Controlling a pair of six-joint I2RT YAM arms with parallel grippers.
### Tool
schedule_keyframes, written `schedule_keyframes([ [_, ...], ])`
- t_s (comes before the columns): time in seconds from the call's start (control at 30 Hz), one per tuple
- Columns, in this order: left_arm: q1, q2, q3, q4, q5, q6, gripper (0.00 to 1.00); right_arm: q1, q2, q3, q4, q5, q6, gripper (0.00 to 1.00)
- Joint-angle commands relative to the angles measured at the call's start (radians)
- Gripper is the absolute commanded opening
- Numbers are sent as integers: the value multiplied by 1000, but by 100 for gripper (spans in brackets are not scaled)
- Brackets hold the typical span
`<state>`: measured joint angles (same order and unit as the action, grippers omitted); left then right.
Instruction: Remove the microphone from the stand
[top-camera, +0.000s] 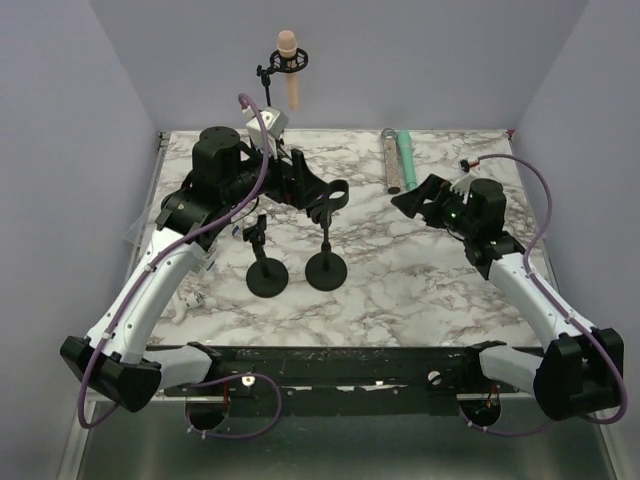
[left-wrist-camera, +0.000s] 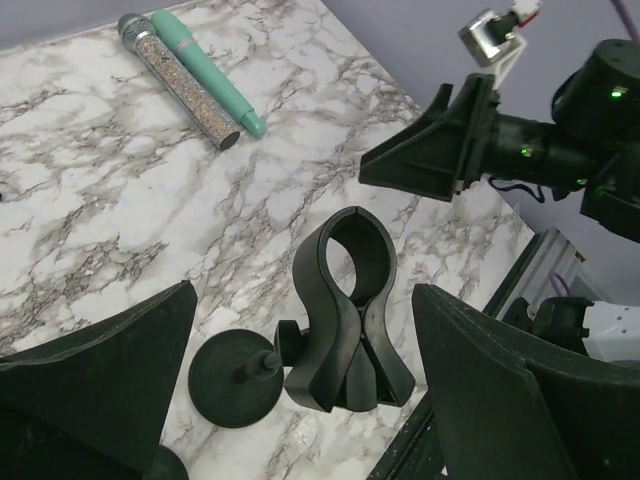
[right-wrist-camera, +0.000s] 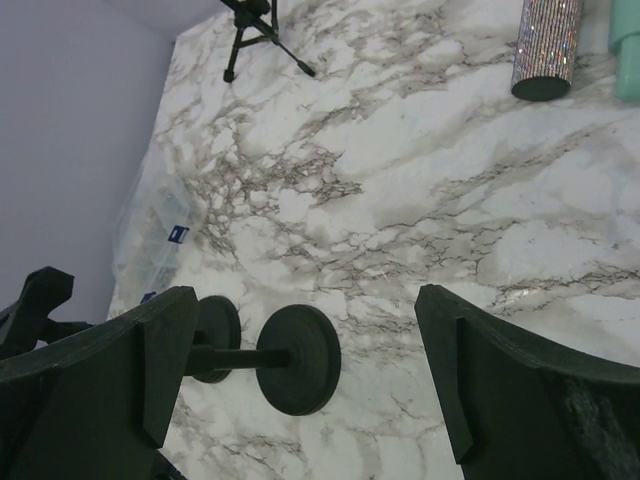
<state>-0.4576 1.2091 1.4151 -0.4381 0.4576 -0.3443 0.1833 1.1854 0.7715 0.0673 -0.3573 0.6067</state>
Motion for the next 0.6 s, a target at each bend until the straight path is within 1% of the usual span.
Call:
schedule_keyframes([
  [0.0, 14, 40, 30, 6, 23, -17, 88, -1, -110, -7, 33, 44, 3, 100],
  [0.1, 16, 71, 21, 18, 50, -19, 82, -1, -191, -54, 110, 48, -39, 100],
  [0.17, 16, 86, 6, 31, 69, -19, 78, -1, -215, -70, 124, 55, -59, 100],
  [0.33, 16, 112, -44, 49, 104, -21, 69, -1, -170, -53, 71, 64, -80, 100],
  [0.57, 16, 80, -185, 72, 62, -3, 65, -2, -127, -57, 86, 37, -69, 99],
])
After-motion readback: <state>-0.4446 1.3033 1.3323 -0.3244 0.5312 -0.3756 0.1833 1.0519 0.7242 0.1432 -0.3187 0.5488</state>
